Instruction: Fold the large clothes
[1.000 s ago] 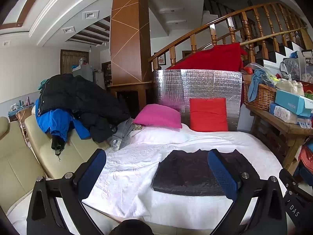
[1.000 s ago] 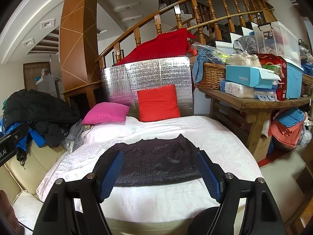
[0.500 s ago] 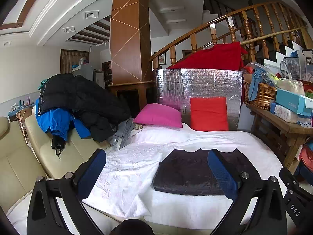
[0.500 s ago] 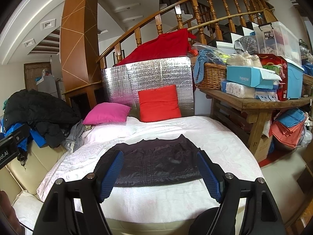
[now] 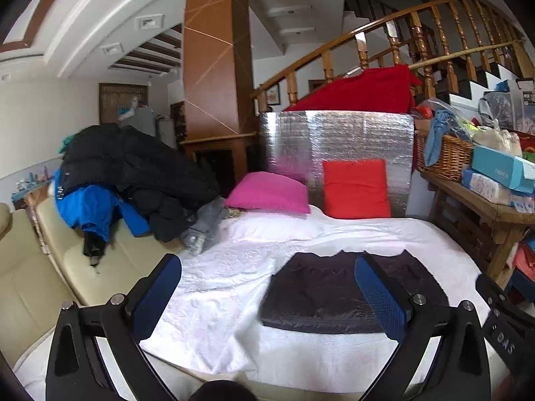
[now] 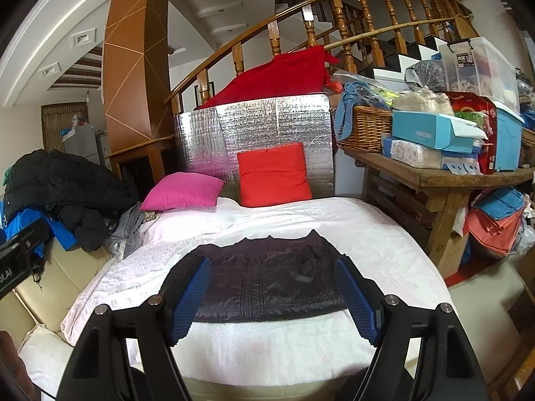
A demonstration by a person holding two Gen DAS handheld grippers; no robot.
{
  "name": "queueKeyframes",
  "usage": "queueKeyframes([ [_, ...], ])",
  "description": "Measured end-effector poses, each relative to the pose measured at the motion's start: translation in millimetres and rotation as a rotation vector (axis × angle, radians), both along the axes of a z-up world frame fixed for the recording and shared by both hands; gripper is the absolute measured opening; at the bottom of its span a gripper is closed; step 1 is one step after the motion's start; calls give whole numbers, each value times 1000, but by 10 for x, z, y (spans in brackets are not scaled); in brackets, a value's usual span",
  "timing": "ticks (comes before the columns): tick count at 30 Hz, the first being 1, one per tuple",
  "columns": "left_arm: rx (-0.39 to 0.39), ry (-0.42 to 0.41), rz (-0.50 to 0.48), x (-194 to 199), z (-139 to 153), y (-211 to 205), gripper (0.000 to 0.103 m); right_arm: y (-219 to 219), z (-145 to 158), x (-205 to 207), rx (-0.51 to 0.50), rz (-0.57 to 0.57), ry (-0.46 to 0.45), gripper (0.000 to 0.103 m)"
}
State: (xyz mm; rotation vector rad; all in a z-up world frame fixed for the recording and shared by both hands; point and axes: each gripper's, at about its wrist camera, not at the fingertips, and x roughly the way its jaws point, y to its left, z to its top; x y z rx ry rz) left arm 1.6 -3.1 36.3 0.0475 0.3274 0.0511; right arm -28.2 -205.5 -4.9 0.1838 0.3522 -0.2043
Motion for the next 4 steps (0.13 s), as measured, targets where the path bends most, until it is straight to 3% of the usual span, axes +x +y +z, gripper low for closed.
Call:
queueKeyframes([
  [2, -40, 18, -58, 150, -3, 36, 103, -45, 24, 120, 0, 9, 9, 80],
  [4, -68, 42, -43, 414, -11, 140, 103, -191, 61, 276, 18, 15, 13, 80],
])
